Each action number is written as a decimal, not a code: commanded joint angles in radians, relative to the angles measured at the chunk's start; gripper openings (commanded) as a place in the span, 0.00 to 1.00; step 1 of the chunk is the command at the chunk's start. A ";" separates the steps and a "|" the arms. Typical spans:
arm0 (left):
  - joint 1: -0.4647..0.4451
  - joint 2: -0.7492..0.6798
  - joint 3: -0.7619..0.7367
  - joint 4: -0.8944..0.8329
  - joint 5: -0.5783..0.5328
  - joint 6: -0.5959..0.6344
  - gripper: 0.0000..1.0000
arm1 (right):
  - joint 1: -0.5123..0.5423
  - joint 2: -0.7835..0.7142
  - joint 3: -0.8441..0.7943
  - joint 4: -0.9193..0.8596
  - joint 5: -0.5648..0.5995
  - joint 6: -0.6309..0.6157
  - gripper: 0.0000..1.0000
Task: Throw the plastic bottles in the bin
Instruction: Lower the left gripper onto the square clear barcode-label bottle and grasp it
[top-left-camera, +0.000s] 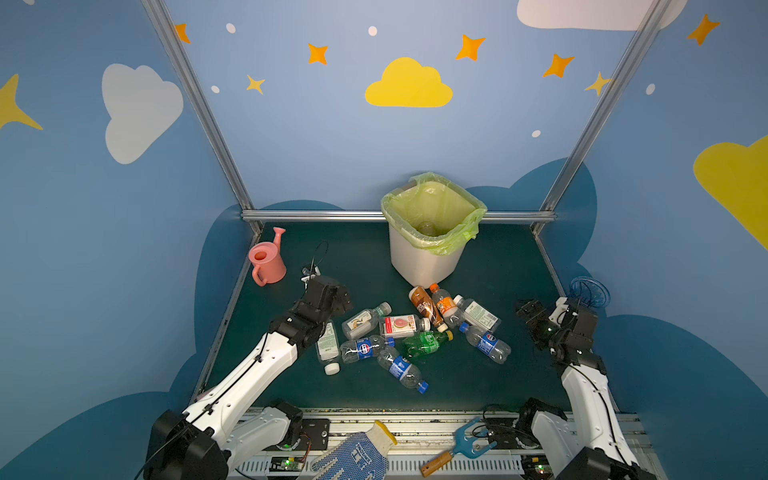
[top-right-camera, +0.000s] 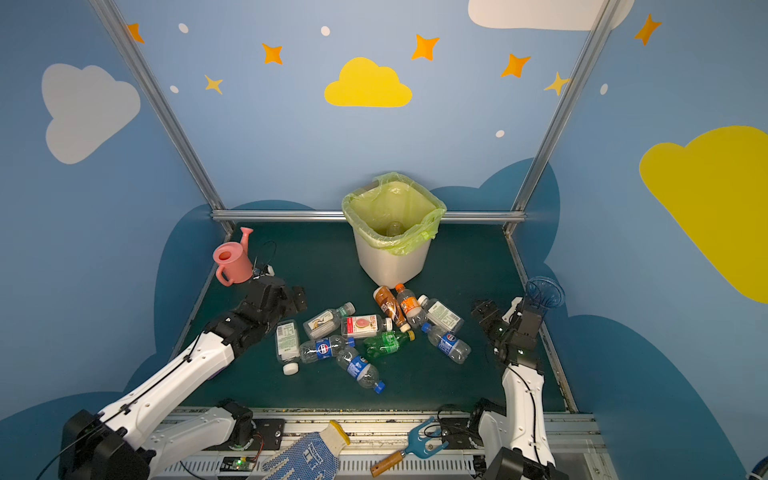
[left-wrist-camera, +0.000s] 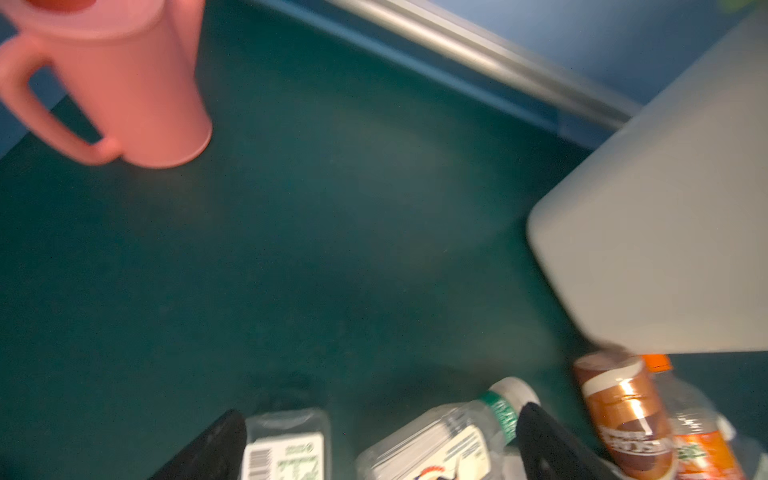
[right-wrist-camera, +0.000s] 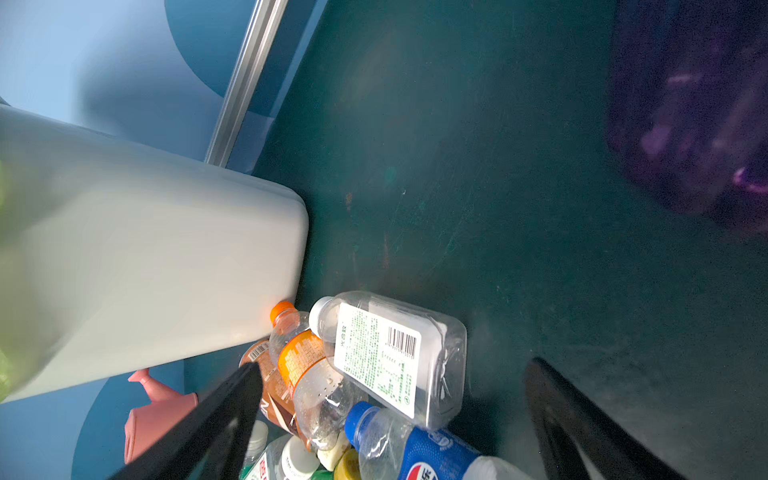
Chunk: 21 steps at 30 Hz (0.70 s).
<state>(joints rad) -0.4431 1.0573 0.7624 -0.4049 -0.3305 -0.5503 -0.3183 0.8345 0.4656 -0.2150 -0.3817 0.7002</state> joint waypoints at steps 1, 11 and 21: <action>-0.002 -0.012 -0.040 -0.101 -0.056 -0.083 1.00 | -0.005 0.005 -0.021 0.027 0.018 0.003 0.98; -0.017 0.047 -0.151 -0.145 -0.057 -0.219 1.00 | -0.007 0.048 -0.021 0.049 0.014 0.017 0.98; -0.017 0.184 -0.148 -0.109 0.020 -0.196 0.98 | -0.007 0.072 -0.023 0.045 0.017 0.016 0.98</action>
<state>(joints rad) -0.4591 1.2156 0.6090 -0.5232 -0.3393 -0.7483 -0.3195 0.9020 0.4496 -0.1833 -0.3752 0.7105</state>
